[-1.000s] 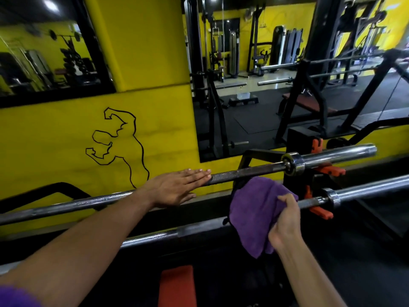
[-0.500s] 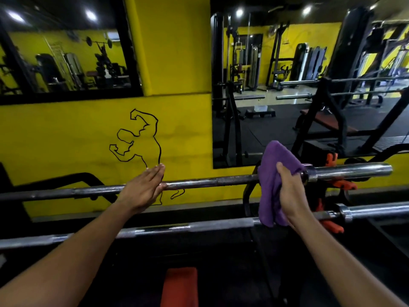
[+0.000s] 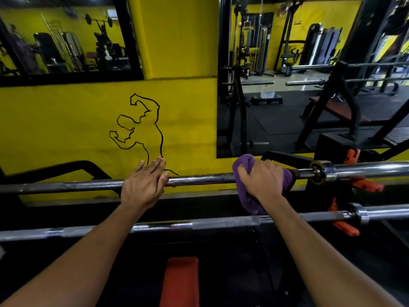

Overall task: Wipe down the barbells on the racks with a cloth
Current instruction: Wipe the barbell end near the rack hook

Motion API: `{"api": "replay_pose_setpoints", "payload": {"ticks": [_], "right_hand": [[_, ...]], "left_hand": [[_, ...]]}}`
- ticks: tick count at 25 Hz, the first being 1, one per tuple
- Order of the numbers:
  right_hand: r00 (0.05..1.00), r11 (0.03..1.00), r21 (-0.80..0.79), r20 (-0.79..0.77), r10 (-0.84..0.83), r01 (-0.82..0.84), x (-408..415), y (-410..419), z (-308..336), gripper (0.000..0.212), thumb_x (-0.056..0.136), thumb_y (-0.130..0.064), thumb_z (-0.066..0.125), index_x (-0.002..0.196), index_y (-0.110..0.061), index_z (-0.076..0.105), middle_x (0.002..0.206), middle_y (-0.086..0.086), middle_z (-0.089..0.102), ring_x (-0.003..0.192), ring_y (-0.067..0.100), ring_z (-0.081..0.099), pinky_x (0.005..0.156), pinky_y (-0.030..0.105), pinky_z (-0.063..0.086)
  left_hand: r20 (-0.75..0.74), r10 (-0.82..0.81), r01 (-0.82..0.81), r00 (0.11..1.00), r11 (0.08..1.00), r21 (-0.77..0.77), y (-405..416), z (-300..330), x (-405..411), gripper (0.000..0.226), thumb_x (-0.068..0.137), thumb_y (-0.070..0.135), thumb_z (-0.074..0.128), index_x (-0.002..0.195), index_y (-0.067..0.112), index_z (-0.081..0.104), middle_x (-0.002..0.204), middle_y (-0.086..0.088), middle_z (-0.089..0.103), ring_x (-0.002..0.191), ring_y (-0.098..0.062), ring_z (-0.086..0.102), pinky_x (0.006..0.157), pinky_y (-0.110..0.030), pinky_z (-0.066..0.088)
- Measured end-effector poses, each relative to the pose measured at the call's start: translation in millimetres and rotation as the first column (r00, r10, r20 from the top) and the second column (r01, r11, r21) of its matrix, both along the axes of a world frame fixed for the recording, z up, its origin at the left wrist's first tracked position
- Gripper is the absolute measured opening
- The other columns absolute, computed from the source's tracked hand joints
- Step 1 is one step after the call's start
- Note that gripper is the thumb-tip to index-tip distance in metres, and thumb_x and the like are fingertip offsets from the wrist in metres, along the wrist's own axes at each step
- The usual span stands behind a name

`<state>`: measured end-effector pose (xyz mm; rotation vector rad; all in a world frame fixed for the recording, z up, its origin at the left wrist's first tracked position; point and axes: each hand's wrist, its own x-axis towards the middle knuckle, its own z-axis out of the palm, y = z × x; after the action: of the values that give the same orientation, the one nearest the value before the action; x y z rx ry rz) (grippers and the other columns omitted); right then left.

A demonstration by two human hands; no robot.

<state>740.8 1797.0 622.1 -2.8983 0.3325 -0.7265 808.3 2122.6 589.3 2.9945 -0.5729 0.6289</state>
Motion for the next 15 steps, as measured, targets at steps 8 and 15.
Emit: {"api": "replay_pose_setpoints", "payload": {"ticks": [8,15], "right_hand": [[0.894,0.877,-0.190,-0.009,0.447,-0.441,-25.9,-18.4,-43.9,0.072,0.078,-0.044,0.060,0.142,-0.018,0.044,0.142,0.009,0.051,0.130,0.032,0.049,0.112,0.053,0.035],[0.971,0.989,0.092,-0.196,0.134,-0.118,10.9,11.1,24.5,0.045,0.094,-0.061,0.040,0.074,-0.023,0.054,0.067,-0.006,0.054,0.071,0.021,0.057,0.072,0.036,0.041]], "left_hand": [[0.023,0.004,-0.004,1.000,1.000,0.003,1.0,1.4,-1.4,0.072,0.105,0.053,0.004,0.156,0.010,0.031,0.156,-0.008,0.041,0.141,-0.020,0.046,0.122,-0.036,0.021],[0.028,0.030,-0.030,0.999,1.000,-0.001,-0.8,0.7,-0.6,0.071,0.105,0.052,0.006,0.154,0.010,0.036,0.153,-0.009,0.047,0.140,-0.019,0.048,0.122,-0.038,0.024]]}}
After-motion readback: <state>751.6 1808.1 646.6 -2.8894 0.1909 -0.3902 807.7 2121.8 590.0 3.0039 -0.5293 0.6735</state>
